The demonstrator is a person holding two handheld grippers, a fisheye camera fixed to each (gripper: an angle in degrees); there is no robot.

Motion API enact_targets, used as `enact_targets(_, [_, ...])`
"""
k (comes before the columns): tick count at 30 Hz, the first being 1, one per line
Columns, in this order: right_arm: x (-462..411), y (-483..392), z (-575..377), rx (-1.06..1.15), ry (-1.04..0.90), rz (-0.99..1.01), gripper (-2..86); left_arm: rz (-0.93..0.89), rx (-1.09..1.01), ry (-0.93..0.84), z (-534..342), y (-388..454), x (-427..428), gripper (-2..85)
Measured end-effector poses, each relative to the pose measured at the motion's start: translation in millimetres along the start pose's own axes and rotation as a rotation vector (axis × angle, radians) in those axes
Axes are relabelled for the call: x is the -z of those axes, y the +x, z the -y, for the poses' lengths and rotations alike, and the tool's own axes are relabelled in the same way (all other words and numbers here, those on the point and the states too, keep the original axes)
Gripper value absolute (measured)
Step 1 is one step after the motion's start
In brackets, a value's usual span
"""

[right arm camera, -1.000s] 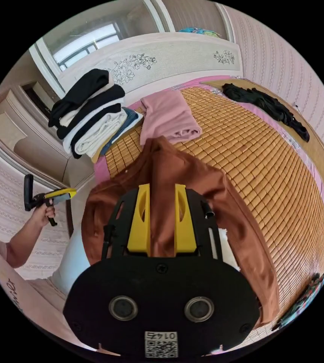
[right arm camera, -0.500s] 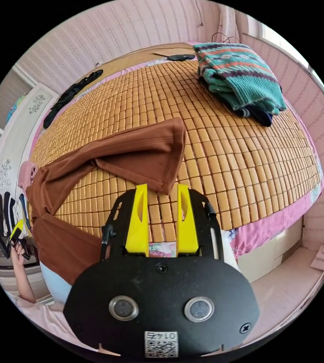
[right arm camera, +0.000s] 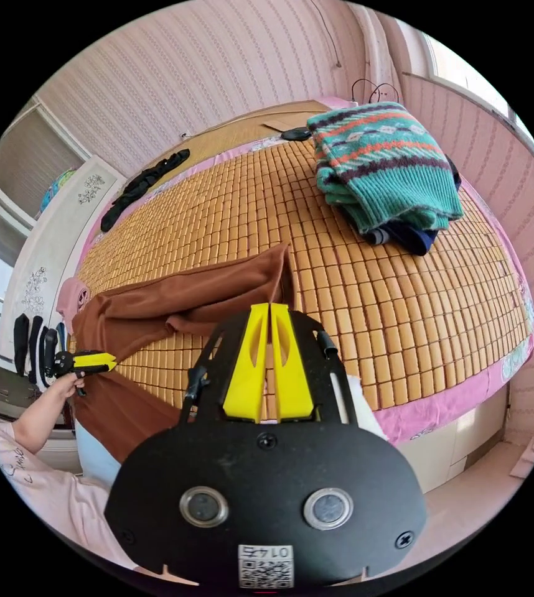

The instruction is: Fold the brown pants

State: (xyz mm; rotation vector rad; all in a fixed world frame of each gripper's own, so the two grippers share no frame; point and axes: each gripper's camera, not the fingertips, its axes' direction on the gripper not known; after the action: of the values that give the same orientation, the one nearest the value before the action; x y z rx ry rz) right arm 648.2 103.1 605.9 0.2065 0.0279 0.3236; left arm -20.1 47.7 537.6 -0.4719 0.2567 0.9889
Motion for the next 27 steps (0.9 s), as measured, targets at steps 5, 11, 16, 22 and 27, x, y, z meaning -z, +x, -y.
enact_targets(5, [-26,45,11,-0.034,-0.245,-0.104,1.5,-0.07,-0.028,0.047,-2,14,20,5.6])
enact_targets(11, [-49,47,46,0.004,-0.132,-0.104,8.6,0.09,0.069,0.19,10,-25,82,7.4])
enact_targets(16, [-116,38,81,0.019,-0.157,-0.169,11.6,0.37,0.236,0.158,28,-97,89,10.3])
enact_targets(22, [-150,35,84,0.125,-0.149,-0.28,5.0,0.465,0.353,0.04,42,-148,52,13.3])
enact_targets(27, [-158,43,94,0.188,-0.178,-0.285,1.2,0.346,0.345,0.119,41,-149,51,0.8])
